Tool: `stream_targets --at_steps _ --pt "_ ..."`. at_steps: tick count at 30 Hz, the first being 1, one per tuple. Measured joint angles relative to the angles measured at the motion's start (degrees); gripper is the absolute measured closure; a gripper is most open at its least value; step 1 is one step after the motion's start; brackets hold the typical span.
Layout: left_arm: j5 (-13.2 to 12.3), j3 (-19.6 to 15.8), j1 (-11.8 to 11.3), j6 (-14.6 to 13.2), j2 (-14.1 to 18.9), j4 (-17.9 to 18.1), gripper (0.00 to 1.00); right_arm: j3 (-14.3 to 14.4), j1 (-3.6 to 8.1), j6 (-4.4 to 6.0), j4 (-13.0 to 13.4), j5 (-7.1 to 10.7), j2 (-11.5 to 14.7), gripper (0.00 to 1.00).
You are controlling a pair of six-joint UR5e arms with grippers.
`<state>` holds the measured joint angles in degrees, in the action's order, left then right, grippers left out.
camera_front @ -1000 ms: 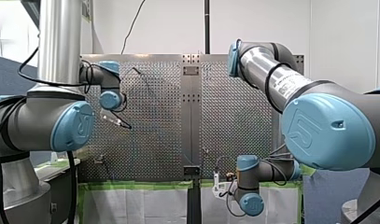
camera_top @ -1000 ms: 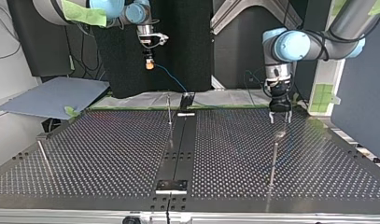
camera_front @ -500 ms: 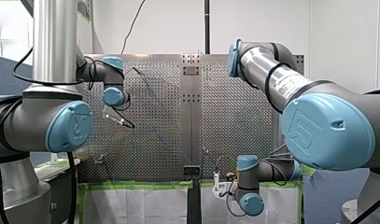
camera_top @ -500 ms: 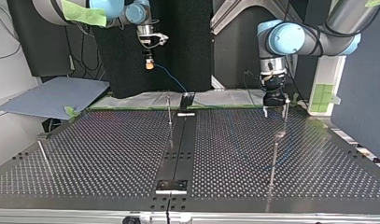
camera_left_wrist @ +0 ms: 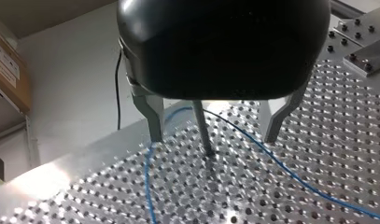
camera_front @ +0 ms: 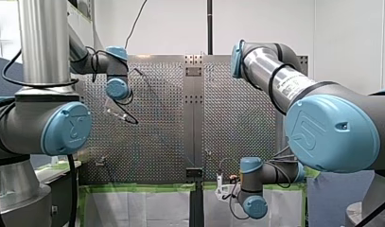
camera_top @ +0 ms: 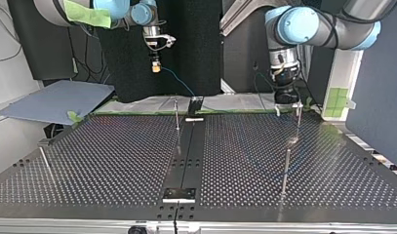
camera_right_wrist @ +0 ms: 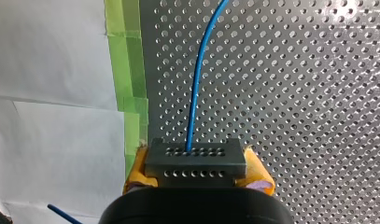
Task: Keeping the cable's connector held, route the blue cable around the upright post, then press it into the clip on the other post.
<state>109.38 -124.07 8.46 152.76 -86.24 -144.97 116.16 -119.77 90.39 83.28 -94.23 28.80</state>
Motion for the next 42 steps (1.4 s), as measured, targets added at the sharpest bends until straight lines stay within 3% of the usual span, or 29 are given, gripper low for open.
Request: stream_targets --at_steps 11,19,27,33,42 --pt "5.6 0.7 0.2 -4.3 6.0 -3.6 0.00 -0.6 0.38 0.88 -0.6 0.03 0.0 1.00" --pt "6.2 3.6 -0.6 -7.4 7.2 -4.5 0.00 -0.8 0.73 1.15 -0.5 1.22 0.1 1.00" --pt "7.8 8.3 -3.1 -12.2 9.8 -8.9 0.00 -0.8 0.30 1.00 -0.5 1.48 0.1 1.00" --pt "6.0 11.8 -6.0 -15.7 13.1 -12.4 0.00 -0.8 -0.10 0.90 0.1 2.04 0.1 1.00" --pt "1.2 16.7 -7.0 -20.6 16.4 -17.3 0.00 -0.8 -0.40 0.86 0.3 2.16 0.1 1.00"
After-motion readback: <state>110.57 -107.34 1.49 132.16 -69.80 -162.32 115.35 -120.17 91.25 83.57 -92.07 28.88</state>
